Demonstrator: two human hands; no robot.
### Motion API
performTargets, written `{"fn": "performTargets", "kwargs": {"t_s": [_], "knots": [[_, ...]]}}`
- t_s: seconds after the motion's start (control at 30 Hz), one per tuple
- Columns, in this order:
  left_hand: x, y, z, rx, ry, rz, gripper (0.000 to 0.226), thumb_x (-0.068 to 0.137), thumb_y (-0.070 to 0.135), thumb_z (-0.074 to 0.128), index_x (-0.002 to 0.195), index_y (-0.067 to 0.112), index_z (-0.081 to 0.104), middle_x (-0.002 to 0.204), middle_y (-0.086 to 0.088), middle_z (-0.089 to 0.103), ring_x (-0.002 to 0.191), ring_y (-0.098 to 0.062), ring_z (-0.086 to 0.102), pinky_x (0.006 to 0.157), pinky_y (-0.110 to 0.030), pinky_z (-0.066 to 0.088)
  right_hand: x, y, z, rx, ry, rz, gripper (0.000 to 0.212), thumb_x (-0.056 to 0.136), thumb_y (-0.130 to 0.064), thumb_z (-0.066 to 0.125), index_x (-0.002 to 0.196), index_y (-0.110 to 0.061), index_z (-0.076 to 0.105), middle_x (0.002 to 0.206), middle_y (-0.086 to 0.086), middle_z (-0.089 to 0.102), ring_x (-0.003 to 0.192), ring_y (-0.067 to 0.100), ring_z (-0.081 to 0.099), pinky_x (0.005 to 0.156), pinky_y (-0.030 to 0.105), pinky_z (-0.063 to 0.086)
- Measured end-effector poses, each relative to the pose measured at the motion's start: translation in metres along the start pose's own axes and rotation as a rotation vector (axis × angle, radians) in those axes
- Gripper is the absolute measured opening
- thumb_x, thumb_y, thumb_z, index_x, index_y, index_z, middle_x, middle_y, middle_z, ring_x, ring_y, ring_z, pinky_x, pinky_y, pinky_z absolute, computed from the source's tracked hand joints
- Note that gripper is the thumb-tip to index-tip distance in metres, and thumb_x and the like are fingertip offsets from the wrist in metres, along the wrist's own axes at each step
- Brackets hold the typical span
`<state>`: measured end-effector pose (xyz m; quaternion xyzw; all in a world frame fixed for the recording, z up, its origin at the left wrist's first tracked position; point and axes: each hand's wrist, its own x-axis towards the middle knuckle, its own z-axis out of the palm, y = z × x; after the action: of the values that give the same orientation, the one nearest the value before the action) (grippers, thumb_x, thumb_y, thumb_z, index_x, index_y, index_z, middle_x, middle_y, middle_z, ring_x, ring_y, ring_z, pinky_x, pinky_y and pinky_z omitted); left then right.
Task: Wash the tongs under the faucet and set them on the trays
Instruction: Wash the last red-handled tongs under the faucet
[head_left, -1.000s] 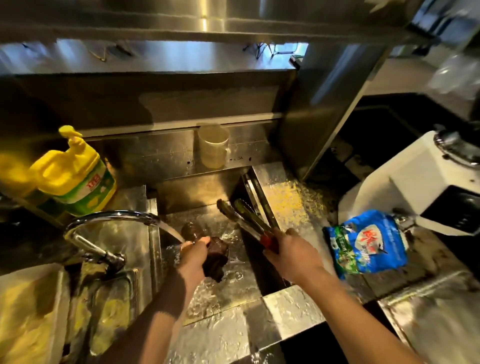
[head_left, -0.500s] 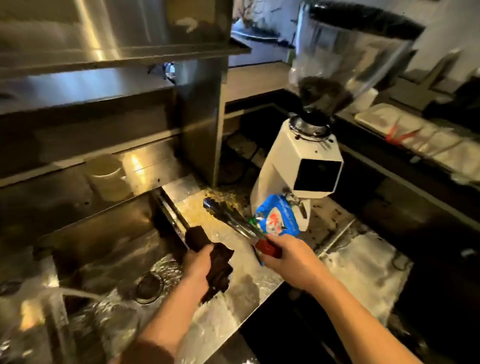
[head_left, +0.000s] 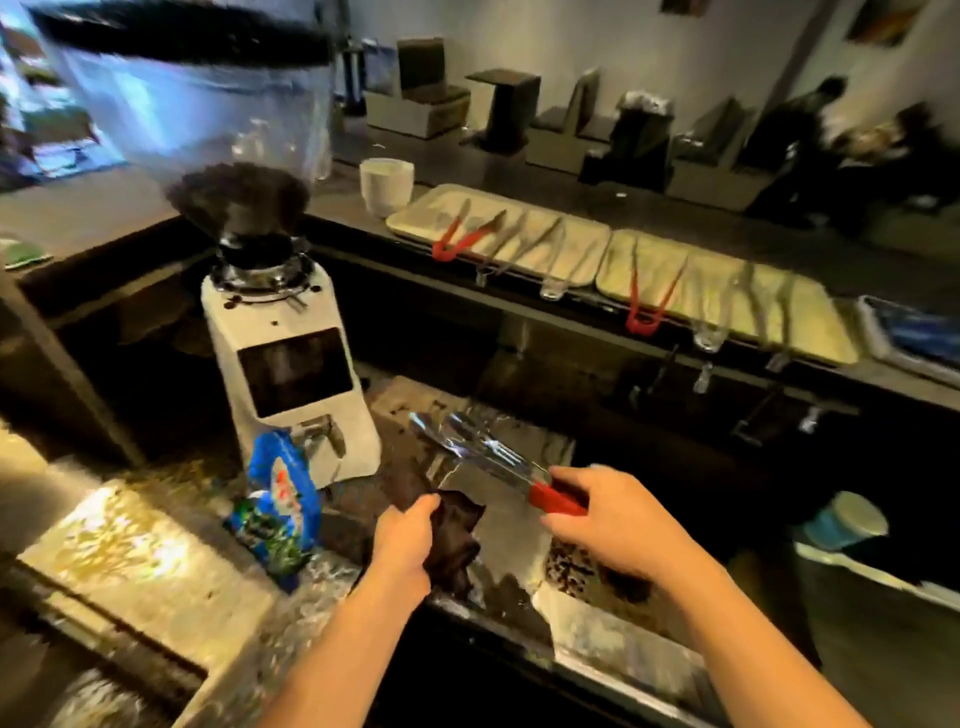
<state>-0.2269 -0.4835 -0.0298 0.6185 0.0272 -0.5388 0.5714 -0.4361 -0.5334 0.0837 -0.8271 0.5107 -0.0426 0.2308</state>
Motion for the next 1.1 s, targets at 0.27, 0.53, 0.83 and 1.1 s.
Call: {"fn": "performTargets", "kwargs": {"t_s": [0.27, 0.53, 0.83, 1.1], "knots": [[-0.029, -0.008, 0.133, 0.21, -0.197, 0.057, 0.039, 0.083, 0.025, 0.072, 0.117, 0.01, 0.061, 0.107, -0.017, 0.073, 0.093, -0.035, 0.072, 0.085, -0.054, 0.059, -0.011, 0.066, -0.067, 0.237, 0.356, 0.109, 0.039, 0.091, -0.048, 0.059, 0.125, -0.031, 0.053, 0.089, -0.003, 0.049, 0.062, 0.007, 0.054, 0.048, 0.017, 0.034], [-0.059, -0.022, 0.221, 0.322, -0.339, 0.09, 0.013, 0.084, 0.017, 0.07, 0.097, 0.014, 0.065, 0.091, -0.015, 0.073, 0.076, -0.03, 0.074, 0.064, -0.042, 0.063, -0.013, 0.112, -0.111, 0.401, 0.517, 0.283, 0.056, 0.088, -0.029, 0.056, 0.138, -0.014, 0.036, 0.113, 0.013, 0.045, 0.059, 0.015, 0.05, 0.039, 0.015, 0.035], [-0.074, -0.034, 0.281, 0.371, -0.486, 0.055, 0.015, 0.09, 0.015, 0.066, 0.103, 0.009, 0.068, 0.094, -0.018, 0.075, 0.07, -0.027, 0.074, 0.056, -0.031, 0.058, 0.013, 0.17, -0.148, 0.216, 0.699, 0.525, 0.047, 0.094, -0.033, 0.056, 0.131, -0.007, 0.042, 0.126, 0.017, 0.041, 0.078, 0.022, 0.053, 0.066, 0.031, 0.042], [-0.072, -0.037, 0.318, 0.431, -0.568, 0.05, 0.017, 0.092, 0.017, 0.064, 0.107, 0.009, 0.067, 0.095, -0.017, 0.071, 0.087, -0.034, 0.07, 0.077, -0.042, 0.057, 0.058, 0.221, -0.176, 0.248, 0.613, 0.715, 0.039, 0.095, -0.031, 0.056, 0.121, -0.004, 0.048, 0.128, 0.022, 0.038, 0.087, 0.037, 0.058, 0.068, 0.035, 0.044]]}}
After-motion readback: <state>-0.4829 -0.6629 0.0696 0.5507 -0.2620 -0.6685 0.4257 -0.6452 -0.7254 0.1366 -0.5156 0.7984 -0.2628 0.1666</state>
